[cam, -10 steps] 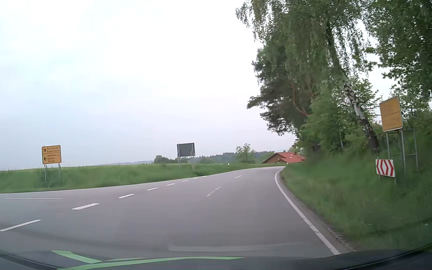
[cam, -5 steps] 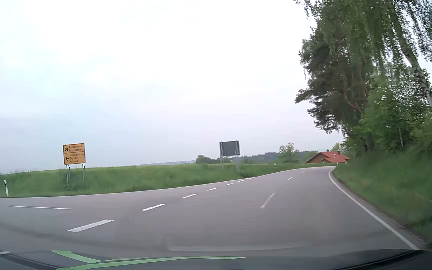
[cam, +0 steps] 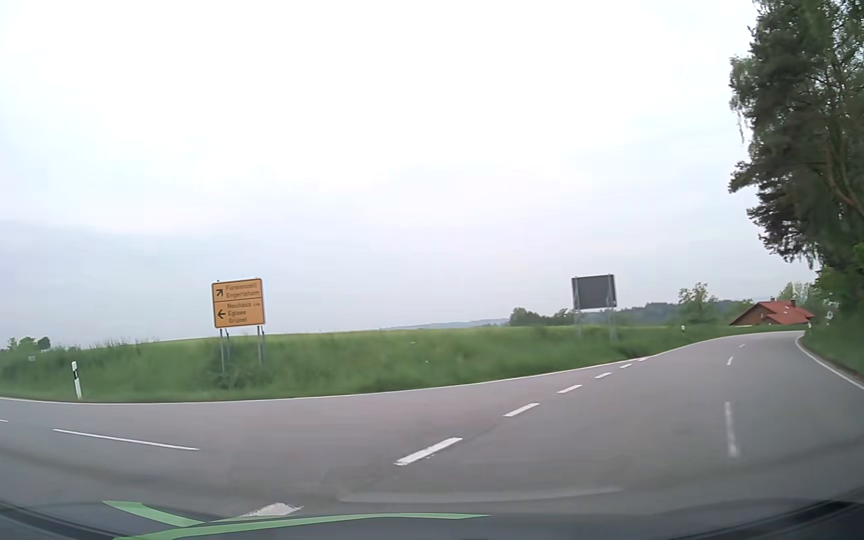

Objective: Follow the waypoints while adhering to traffic rules and regulations

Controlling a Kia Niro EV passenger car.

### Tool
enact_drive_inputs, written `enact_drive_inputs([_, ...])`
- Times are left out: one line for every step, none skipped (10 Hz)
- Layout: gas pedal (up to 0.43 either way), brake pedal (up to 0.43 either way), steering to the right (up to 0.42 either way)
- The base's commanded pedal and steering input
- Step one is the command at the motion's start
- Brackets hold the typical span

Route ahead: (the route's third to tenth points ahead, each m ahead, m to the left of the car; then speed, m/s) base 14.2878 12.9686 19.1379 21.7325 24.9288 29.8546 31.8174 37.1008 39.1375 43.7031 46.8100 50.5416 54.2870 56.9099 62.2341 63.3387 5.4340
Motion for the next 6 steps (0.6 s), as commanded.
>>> enact_drive_inputs([0.098, 0.0, -0.358])
enact_drive_inputs([0.11, 0.0, -0.363])
enact_drive_inputs([0.138, 0.0, -0.367])
enact_drive_inputs([0.15, 0.0, -0.37])
enact_drive_inputs([0.15, 0.0, -0.37])
enact_drive_inputs([0.15, 0.0, -0.37])
